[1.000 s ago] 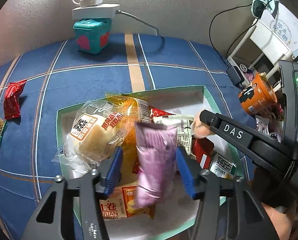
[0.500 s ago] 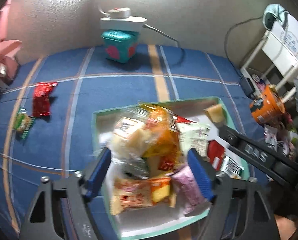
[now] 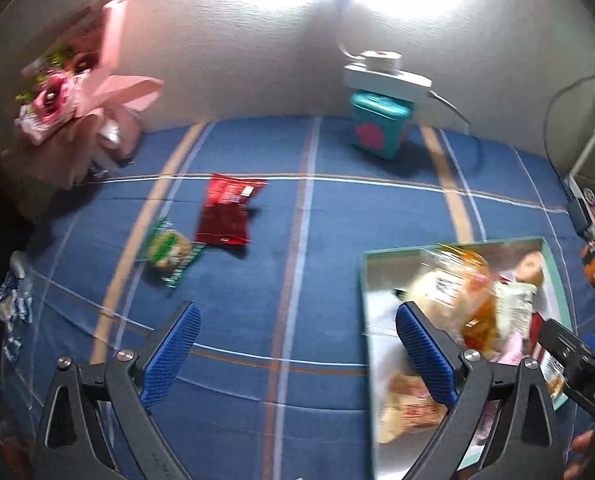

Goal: Organize snacks
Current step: 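Move both tools back to the red packet and green biscuit on the bedspread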

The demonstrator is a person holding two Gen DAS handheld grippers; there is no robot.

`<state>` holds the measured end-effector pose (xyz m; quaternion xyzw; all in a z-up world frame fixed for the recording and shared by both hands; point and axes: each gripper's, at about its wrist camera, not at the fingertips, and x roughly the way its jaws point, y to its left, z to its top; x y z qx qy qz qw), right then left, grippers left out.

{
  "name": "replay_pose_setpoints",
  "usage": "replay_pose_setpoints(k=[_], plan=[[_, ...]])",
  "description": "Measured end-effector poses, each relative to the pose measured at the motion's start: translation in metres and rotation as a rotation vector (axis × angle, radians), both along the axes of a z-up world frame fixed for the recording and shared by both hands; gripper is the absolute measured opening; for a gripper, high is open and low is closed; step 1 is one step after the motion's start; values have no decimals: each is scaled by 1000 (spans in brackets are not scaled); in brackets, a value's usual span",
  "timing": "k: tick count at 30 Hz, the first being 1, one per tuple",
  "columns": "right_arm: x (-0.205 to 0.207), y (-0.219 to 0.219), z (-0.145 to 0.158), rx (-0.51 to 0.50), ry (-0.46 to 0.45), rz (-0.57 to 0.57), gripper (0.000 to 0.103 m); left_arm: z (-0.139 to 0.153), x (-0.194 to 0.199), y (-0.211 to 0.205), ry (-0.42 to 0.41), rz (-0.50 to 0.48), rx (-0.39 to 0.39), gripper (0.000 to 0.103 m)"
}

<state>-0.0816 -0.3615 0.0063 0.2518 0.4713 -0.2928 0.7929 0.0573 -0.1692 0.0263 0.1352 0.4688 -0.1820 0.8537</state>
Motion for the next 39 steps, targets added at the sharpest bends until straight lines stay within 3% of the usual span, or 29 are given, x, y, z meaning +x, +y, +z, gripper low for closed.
replay_pose_setpoints(k=[9, 16, 21, 29, 39], plan=[[25, 46, 15, -85, 37, 52, 103, 5, 17, 44, -43, 137, 70, 98], [45, 82, 16, -80, 24, 126, 103, 1, 25, 77, -18, 193, 124, 98], [64, 122, 11, -110, 36, 223, 103, -4, 37, 105, 26, 247, 105, 98], [93, 175, -3, -139, 63, 338, 103, -7, 52, 145, 3, 325, 105, 98], [118, 199, -22, -130, 71, 393, 103, -21, 72, 180, 32, 401, 67, 98]])
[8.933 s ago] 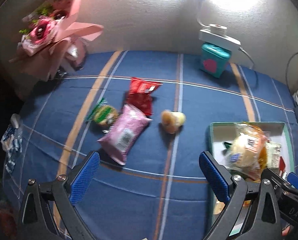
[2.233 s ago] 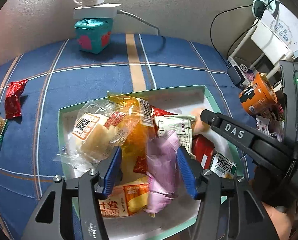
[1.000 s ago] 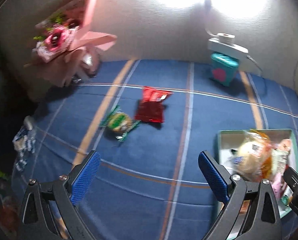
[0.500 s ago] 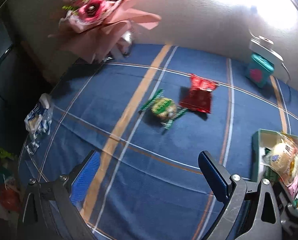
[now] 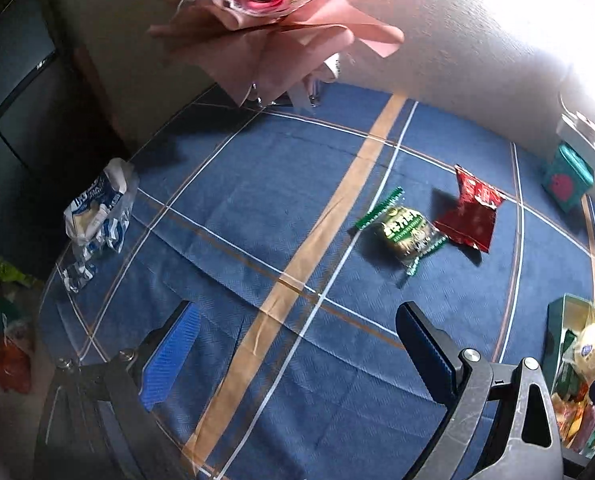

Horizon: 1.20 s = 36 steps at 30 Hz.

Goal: Organize snacks
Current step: 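Move both tools back to the red packet and green biscuit on the bedspread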

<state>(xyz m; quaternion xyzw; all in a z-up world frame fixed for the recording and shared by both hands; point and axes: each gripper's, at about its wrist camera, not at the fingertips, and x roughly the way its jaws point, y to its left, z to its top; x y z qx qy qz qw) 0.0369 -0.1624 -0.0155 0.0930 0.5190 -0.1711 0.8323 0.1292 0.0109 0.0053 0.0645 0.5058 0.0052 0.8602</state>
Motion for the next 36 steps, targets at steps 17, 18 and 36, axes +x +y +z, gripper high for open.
replay_pose_setpoints(k=[17, 18, 36], plan=[[26, -6, -6, 59, -34, -17, 103, -3, 33, -16, -7, -85, -80, 98], [28, -7, -6, 67, -38, -20, 103, -4, 35, -17, -3, -91, -88, 98], [69, -41, -28, 229, -52, -101, 103, -55, 81, -25, 93, -31, -223, 98]])
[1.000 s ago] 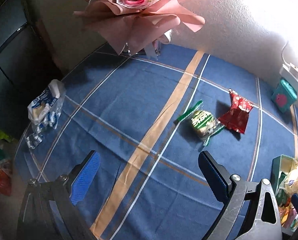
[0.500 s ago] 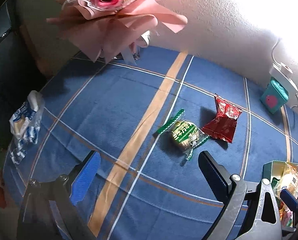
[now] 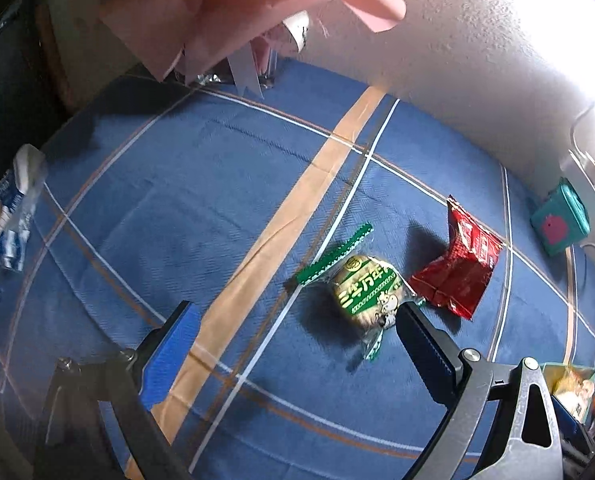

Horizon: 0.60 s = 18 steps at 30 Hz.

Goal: Organize snacks
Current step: 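Move both tools back to the red packet and green biscuit on the bedspread, then grasp the red Rose Kiss packet with the right tool while the left grasps the green biscuit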

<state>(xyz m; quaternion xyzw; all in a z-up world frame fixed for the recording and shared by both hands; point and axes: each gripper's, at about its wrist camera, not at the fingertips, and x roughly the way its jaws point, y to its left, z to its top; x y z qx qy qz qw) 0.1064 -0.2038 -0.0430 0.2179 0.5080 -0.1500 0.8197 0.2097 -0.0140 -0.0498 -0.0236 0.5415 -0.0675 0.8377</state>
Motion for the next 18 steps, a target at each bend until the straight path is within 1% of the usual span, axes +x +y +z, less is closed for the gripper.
replay_pose_setpoints(k=[5, 10, 15, 18], plan=[[25, -12, -4, 67, -4, -43, 103, -11, 10, 1, 5, 39, -22, 98], [53, -16, -3, 108, -23, -49, 102, -13, 18, 7, -11, 92, -35, 98], [79, -10, -8, 122, -25, -38, 100, -16, 24, 16, -7, 146, -38, 98], [97, -2, -14, 103, -12, -14, 97, -19, 26, 21, 3, 167, -42, 98]])
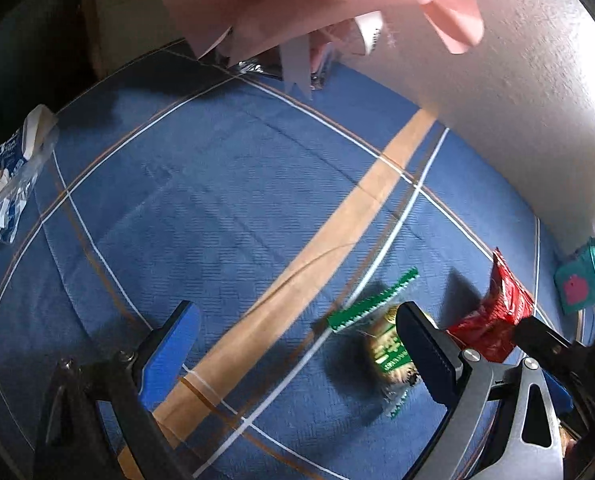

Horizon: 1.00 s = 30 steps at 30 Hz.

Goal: Organize snacks
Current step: 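Grasp the red Rose Kiss packet with the right tool while the left grasps the green biscuit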

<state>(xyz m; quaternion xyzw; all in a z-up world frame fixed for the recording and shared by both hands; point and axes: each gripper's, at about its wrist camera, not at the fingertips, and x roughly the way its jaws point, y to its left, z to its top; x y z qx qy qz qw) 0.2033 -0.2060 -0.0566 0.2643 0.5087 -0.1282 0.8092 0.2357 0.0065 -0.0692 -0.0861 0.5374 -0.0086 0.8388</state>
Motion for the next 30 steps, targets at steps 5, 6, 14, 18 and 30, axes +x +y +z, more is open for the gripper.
replay_pose_setpoints(k=[5, 6, 14, 18, 30], plan=[[23, 11, -11, -44, 28, 31, 91, -5, 5, 6, 16, 33, -3, 98], [27, 13, -13, -51, 35, 34, 91, -5, 5, 7, 16, 35, -3, 98], [40, 13, -30, -51, 66, 44, 70, -9, 7, 1, 32, 14, -36, 98], [34, 6, -29, -38, 57, 42, 59, -10, 8, -8, 48, -19, -77, 98], [-1, -17, -24, -52, 121, 35, 55, -21, 6, -56, 78, -145, -70, 98]])
